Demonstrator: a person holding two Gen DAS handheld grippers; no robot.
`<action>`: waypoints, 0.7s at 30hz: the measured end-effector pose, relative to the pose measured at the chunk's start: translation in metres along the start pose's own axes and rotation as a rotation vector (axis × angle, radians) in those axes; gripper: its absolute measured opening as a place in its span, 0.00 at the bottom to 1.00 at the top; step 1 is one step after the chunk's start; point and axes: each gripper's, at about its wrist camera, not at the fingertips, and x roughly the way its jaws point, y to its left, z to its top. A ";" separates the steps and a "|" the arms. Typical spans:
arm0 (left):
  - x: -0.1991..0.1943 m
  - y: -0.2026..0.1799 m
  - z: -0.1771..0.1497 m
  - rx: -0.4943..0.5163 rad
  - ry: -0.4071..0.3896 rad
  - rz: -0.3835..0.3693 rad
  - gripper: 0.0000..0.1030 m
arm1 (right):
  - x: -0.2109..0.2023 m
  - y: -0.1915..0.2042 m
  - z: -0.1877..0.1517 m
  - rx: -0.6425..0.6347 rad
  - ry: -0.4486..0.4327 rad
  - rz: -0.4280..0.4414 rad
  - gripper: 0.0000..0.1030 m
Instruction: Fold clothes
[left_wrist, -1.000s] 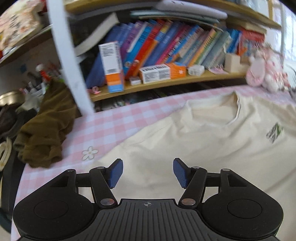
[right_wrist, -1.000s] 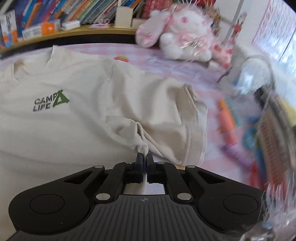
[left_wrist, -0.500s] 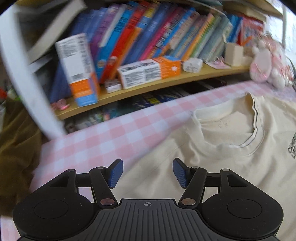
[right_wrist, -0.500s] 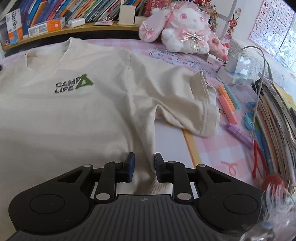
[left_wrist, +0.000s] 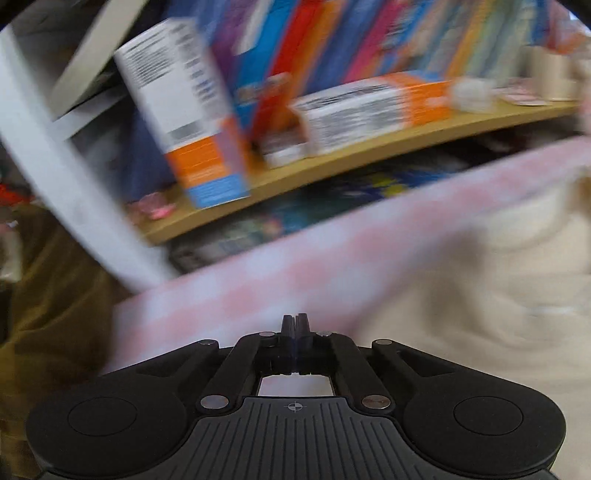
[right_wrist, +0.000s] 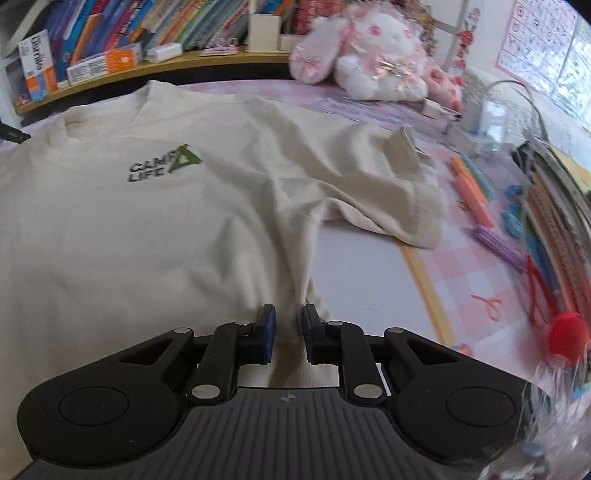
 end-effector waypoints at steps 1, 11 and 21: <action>0.001 0.008 0.004 -0.031 -0.001 0.015 0.06 | 0.001 0.005 0.002 -0.012 -0.003 -0.001 0.15; -0.047 -0.061 0.039 -0.203 -0.111 -0.615 0.17 | 0.003 0.004 0.002 -0.004 -0.024 0.025 0.15; -0.022 -0.162 0.067 -0.199 -0.022 -0.657 0.09 | 0.001 -0.006 -0.003 0.013 -0.052 0.076 0.15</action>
